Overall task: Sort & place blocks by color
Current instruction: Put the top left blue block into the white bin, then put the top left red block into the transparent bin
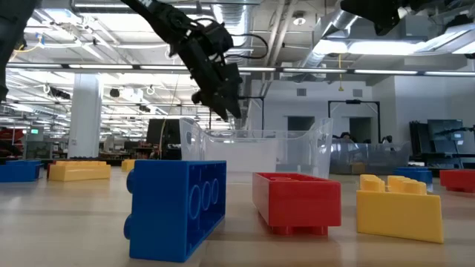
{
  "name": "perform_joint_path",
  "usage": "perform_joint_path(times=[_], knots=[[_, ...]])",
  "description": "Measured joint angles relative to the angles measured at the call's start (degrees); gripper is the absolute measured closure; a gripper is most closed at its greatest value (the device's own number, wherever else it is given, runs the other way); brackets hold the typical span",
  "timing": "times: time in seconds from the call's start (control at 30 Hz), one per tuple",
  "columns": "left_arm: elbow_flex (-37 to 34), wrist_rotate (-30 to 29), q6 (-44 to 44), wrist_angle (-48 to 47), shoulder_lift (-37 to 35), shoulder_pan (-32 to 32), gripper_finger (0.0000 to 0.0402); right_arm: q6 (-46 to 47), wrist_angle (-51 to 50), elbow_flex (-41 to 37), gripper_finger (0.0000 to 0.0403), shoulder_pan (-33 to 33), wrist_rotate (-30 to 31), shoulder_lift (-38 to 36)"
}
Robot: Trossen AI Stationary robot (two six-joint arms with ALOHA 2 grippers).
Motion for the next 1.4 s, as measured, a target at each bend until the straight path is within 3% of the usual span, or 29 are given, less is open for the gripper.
perform_joint_path(times=[0.2,0.5,0.7,0.87,1.03,1.23,1.4], knots=[[-1.7,-4.06,1.16,-2.12,-8.72,-3.85,0.0108,1.31,-2.06,0.0,0.012,0.16,-0.01,-0.01],[-14.22,-10.54,-1.22,7.32,-25.88,-20.33,0.0145,3.51,-3.82,-0.02,0.012,0.15,-0.01,-0.01],[-24.82,-24.82,-7.58,9.14,-34.39,-35.06,0.0157,4.11,-3.58,-0.02,0.012,0.11,-0.01,0.01],[-30.33,-26.67,-19.59,4.98,-38.26,-45.35,0.0161,4.09,-3.13,-0.02,0.012,0.0,0.01,0.01],[-30.77,-30.27,-38.61,-13.6,-38.55,-52.26,0.0161,4.09,-2.75,-0.02,0.012,-0.34,0.0,0.01],[-31.74,-29.63,-64.94,-35.34,-38.55,-53.12,0.0161,4.09,-2.22,-0.02,0.012,-1.18,0.01,-0.01],[-37.48,-22.46,-70.62,-35.6,-38.55,-51.14,0.0161,4.04,-2.09,-0.02,0.012,-1.15,0.01,-0.01]])
